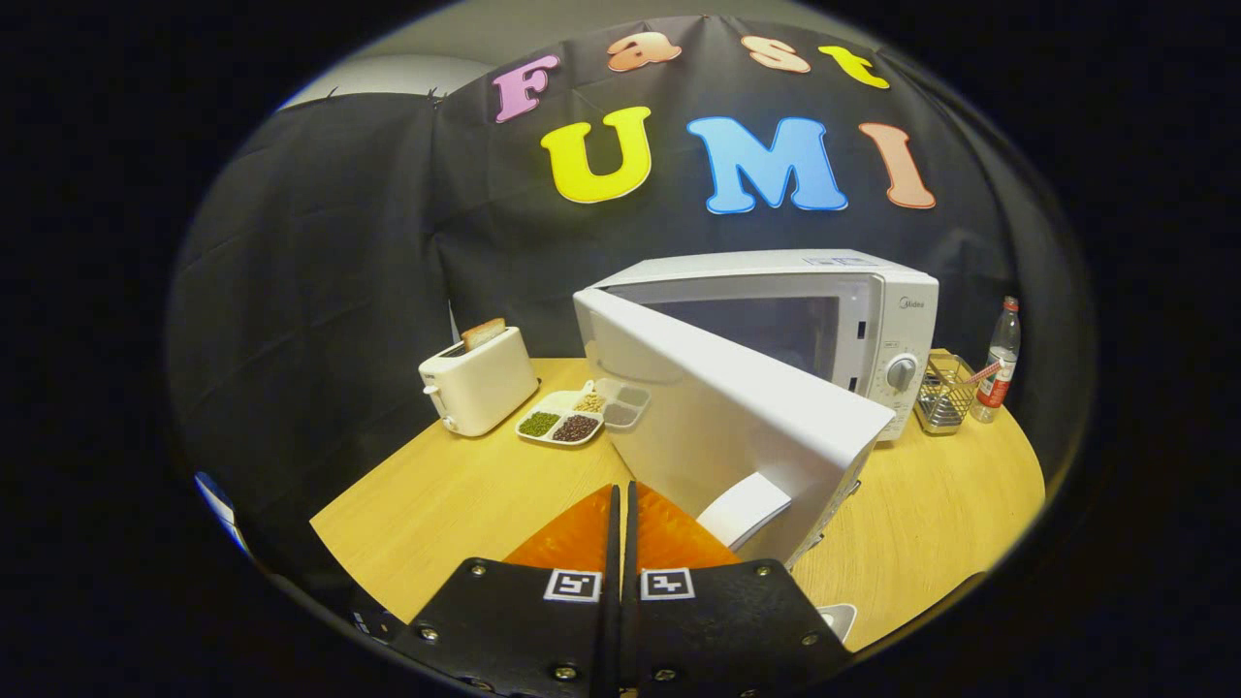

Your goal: Open the microwave, put the food inside, and close the microwave door.

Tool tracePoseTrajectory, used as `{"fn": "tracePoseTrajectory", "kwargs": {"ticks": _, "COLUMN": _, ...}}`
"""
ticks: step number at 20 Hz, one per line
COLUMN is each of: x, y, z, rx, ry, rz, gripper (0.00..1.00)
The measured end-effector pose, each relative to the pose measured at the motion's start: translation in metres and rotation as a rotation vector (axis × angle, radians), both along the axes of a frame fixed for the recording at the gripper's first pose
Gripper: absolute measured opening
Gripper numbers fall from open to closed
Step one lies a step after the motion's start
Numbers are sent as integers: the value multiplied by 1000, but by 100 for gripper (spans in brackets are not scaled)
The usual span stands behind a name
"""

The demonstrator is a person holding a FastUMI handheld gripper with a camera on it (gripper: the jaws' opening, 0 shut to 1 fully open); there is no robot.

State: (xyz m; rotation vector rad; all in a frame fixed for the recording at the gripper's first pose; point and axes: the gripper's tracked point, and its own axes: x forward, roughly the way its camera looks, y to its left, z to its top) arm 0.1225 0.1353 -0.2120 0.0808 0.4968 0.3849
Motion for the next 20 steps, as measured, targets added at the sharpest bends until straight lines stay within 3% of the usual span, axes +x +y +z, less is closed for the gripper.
{"fn": "tracePoseTrajectory", "kwargs": {"ticks": 20, "x": 98, "y": -74, "z": -8, "rx": 22, "ry": 3, "rz": -165, "gripper": 1}}
